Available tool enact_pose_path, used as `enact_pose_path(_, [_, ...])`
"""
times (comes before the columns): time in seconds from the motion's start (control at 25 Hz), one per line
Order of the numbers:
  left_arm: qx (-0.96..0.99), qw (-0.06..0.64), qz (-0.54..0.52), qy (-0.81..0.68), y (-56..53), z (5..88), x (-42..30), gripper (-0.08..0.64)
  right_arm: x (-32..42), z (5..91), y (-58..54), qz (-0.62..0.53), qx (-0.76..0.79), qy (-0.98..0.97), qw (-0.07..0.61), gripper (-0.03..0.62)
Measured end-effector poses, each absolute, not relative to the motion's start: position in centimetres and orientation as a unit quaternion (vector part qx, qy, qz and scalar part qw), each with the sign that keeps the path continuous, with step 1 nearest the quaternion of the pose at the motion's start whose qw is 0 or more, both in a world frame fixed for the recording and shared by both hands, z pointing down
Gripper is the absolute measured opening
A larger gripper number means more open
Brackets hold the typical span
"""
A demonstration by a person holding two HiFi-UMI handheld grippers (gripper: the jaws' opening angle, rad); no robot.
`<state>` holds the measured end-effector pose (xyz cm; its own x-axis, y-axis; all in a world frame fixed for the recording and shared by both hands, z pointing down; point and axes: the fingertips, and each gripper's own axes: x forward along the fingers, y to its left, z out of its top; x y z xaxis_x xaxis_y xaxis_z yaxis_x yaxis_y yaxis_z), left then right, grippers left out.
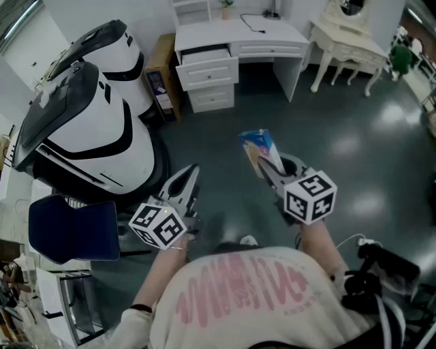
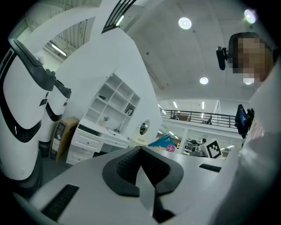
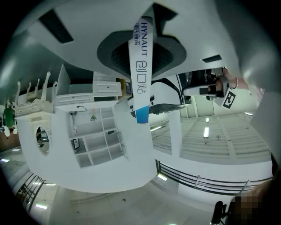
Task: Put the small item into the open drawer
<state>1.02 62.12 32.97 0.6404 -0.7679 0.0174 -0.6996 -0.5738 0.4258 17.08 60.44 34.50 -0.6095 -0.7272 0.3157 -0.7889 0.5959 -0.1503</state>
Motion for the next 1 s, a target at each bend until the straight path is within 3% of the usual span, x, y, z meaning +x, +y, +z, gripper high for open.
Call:
enact_pose_path(0.72, [0.88, 0.195, -0.076, -0.426, 65.6, 32.7, -2.4, 0.029, 15.7, 34.9, 63.3, 0.163, 0.432, -0.878, 0.123, 0.083])
enact_pose_path(1.0, [0.874, 0.204, -0.088, -0.433, 60.2, 34.8, -4.9, 0.029, 15.2, 36.6, 57.7, 0.209, 0.439, -0.868, 0.1, 0.087])
